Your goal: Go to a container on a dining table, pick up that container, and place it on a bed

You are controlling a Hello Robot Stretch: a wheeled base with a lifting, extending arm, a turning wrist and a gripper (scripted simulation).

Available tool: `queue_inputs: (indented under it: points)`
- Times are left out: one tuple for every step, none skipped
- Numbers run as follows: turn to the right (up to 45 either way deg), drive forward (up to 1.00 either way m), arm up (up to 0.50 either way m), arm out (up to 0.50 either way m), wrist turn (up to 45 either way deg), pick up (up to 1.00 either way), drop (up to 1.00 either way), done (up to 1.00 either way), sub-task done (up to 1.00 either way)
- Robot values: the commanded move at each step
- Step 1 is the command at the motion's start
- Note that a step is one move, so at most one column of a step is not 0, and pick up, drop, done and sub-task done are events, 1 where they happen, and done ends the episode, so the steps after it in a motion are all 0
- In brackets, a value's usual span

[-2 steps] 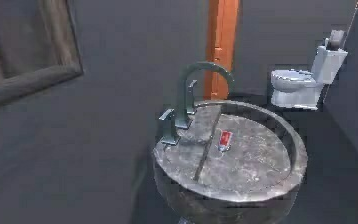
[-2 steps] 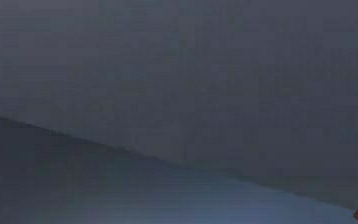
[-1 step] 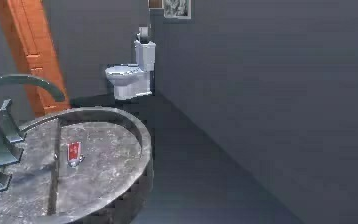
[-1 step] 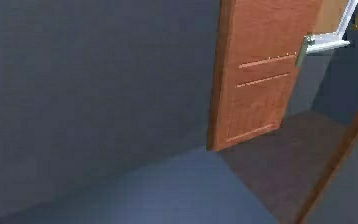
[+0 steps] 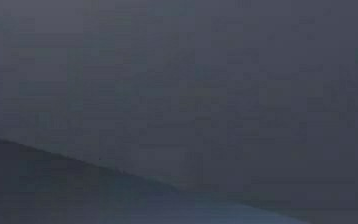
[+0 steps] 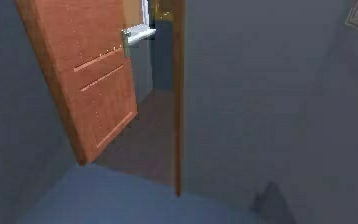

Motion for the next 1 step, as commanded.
queue_inputs:
  points:
    - [33.0,0.00,0.00,0.00,0.0,0.00,0.00,0.00,0.00]
